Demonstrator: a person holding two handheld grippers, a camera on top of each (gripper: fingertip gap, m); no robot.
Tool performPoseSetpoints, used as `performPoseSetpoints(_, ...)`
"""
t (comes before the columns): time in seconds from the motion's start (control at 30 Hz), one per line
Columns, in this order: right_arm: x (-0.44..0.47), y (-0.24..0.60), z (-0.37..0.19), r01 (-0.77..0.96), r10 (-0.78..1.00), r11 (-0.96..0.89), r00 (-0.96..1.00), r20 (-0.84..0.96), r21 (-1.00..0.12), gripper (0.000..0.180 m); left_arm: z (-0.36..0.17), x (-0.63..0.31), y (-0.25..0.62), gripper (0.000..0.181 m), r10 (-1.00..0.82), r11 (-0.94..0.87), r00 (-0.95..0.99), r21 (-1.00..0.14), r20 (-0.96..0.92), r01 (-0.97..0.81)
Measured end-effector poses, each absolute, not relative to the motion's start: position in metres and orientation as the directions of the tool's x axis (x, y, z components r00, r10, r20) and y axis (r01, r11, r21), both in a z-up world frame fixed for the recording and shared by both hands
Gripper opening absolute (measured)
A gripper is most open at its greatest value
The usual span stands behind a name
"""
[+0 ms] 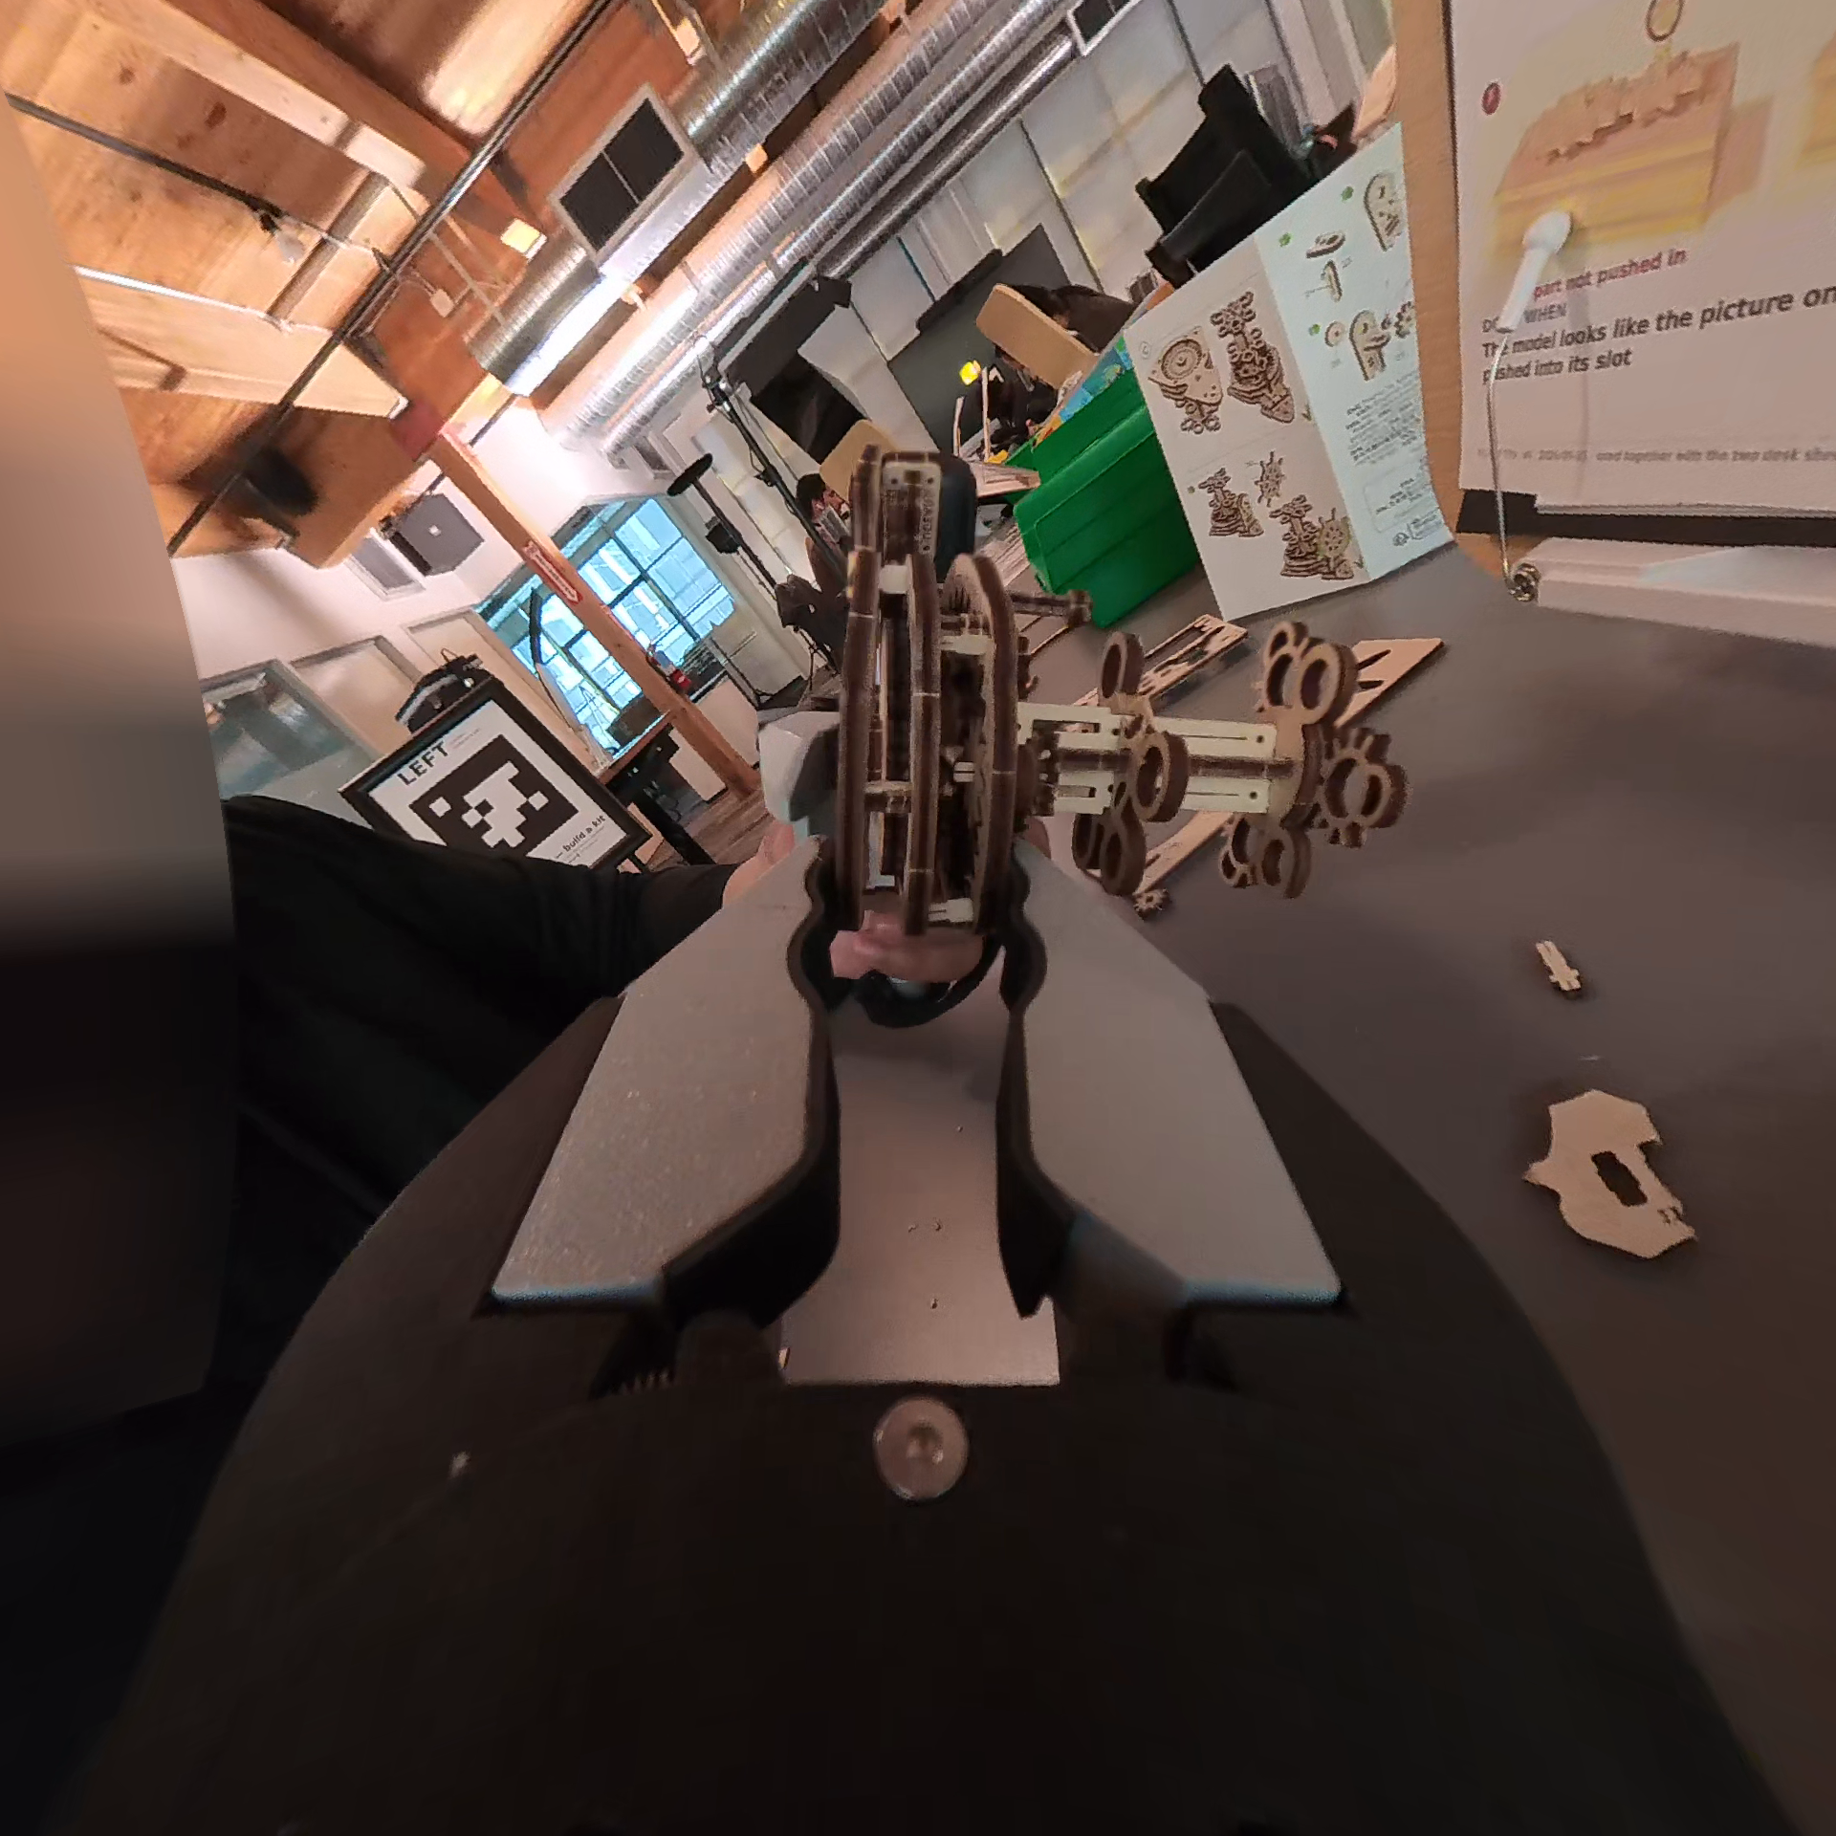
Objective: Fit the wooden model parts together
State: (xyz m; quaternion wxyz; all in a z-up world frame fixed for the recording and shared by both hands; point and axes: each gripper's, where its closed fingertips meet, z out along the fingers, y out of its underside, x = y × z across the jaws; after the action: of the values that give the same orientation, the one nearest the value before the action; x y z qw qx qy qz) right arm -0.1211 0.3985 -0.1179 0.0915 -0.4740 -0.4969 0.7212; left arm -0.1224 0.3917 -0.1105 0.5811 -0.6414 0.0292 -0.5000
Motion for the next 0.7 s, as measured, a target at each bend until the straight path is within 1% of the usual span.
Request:
performPoseSetpoints(0.1, -0.123, 0.404, -0.122, 0.341, 0.605, -0.512, -0.507, -0.613, -0.788, 0.028, -0.114, -0.122, 0.392, 0.047, -0.605, -0.364, 0.494, -0.769, 0.624, 0.526)
performPoseSetpoints(0.17, -0.122, 0.407, -0.118, 0.329, 0.586, -0.538, -0.517, -0.625, -0.776, 0.029, -0.120, -0.124, 0.393, 0.056, -0.584, -0.372, 0.534, -0.786, 0.611, 0.494)
performPoseSetpoints(0.23, -0.122, 0.407, -0.117, 0.324, 0.582, -0.545, -0.518, -0.627, -0.773, 0.029, -0.126, -0.127, 0.397, 0.059, -0.559, -0.370, 0.586, -0.809, 0.587, 0.457)
performPoseSetpoints(0.27, -0.123, 0.405, -0.119, 0.327, 0.587, -0.537, -0.517, -0.623, -0.777, 0.028, -0.127, -0.126, 0.398, 0.059, -0.557, -0.371, 0.592, -0.812, 0.583, 0.450)
performPoseSetpoints(0.33, -0.125, 0.398, -0.121, 0.328, 0.596, -0.522, -0.520, -0.612, -0.788, 0.029, -0.125, -0.120, 0.398, 0.053, -0.570, -0.376, 0.576, -0.810, 0.586, 0.450)
performPoseSetpoints(0.37, -0.126, 0.394, -0.121, 0.329, 0.590, -0.520, -0.528, -0.611, -0.788, 0.029, -0.126, -0.116, 0.398, 0.050, -0.573, -0.383, 0.574, -0.811, 0.585, 0.443)
performPoseSetpoints(0.4, -0.127, 0.389, -0.120, 0.336, 0.576, -0.523, -0.538, -0.615, -0.783, 0.028, -0.128, -0.113, 0.398, 0.041, -0.577, -0.390, 0.575, -0.814, 0.580, 0.430)
performPoseSetpoints(0.43, -0.128, 0.388, -0.120, 0.337, 0.568, -0.530, -0.541, -0.620, -0.778, 0.028, -0.129, -0.113, 0.398, 0.039, -0.577, -0.381, 0.586, -0.822, 0.569, 0.424)
performPoseSetpoints(0.5, -0.128, 0.386, -0.120, 0.348, 0.562, -0.524, -0.545, -0.622, -0.778, 0.028, -0.128, -0.112, 0.396, 0.039, -0.586, -0.376, 0.592, -0.833, 0.553, 0.406)
performPoseSetpoints(0.6, -0.125, 0.384, -0.120, 0.355, 0.560, -0.508, -0.557, -0.614, -0.785, 0.029, -0.126, -0.110, 0.392, 0.038, -0.607, -0.399, 0.544, -0.813, 0.580, 0.423)
performPoseSetpoints(0.7, -0.123, 0.383, -0.118, 0.370, 0.517, -0.532, -0.570, -0.638, -0.762, 0.029, -0.125, -0.108, 0.389, 0.040, -0.630, -0.407, 0.511, -0.809, 0.584, 0.423)
